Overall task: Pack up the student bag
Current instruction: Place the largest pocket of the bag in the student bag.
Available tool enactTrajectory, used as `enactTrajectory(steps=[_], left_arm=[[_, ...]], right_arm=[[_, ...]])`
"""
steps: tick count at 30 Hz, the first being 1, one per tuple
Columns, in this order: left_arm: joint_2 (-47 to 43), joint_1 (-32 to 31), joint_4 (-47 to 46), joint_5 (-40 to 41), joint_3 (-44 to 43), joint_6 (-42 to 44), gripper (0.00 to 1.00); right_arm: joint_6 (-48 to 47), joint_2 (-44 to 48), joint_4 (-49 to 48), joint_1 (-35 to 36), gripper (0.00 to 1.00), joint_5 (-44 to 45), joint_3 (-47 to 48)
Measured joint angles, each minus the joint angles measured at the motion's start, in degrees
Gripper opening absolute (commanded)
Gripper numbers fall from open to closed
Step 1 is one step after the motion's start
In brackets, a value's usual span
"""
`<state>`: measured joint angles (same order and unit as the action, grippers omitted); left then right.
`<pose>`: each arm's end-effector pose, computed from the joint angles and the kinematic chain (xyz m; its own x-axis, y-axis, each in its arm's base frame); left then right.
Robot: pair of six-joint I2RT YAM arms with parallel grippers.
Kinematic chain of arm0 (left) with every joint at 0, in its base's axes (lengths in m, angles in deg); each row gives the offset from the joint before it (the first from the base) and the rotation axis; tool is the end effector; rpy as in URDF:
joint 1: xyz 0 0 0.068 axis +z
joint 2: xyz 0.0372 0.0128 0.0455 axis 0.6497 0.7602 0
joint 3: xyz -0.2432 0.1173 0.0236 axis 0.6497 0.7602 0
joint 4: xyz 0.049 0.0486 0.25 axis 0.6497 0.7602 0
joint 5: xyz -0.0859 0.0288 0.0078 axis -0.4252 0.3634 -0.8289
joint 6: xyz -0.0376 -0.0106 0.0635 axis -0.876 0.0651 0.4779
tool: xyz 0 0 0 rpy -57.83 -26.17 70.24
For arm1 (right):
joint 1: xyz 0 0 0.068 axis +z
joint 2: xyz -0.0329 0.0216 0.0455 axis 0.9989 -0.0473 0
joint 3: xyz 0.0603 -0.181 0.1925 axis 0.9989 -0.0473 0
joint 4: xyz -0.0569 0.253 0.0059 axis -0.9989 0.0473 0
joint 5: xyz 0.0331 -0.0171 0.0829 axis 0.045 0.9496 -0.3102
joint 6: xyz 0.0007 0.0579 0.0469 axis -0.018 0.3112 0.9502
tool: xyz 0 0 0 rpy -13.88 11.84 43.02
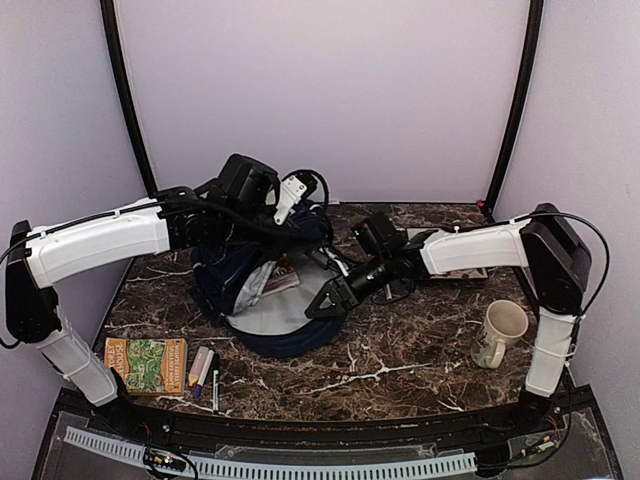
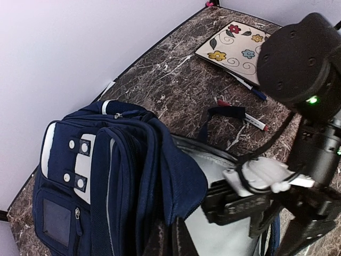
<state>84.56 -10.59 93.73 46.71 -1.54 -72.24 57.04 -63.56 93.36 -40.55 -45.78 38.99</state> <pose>0.2534 -0.2877 0.3317 -0.2454 0.4898 -0.8366 0.6414 0.7291 0.2388 0.2567 0.3402 0.1764 -0.6812 -0.4874 -0.5463 -0.6990 0.2111 0.6832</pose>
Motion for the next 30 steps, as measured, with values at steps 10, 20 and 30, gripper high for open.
enactTrajectory(steps=[10, 20, 30], left_arm=[[2.34, 0.22, -1.33, -4.24, 5.49, -6.67, 0.29], [2.05, 0.52, 3.45, -12.66, 11.19, -15.67, 0.57], [-7.39, 3.45, 18.99, -8.48, 17.73, -40.09, 0.76]], right_arm=[[-19.52, 9.16, 12.28, -0.44, 0.53, -6.08, -9.44], [-28.94, 11.30, 20.94, -6.97, 0.52, -9.14, -12.70], [-31.43, 13.97, 21.44, -10.40, 0.53, -9.53, -12.00]])
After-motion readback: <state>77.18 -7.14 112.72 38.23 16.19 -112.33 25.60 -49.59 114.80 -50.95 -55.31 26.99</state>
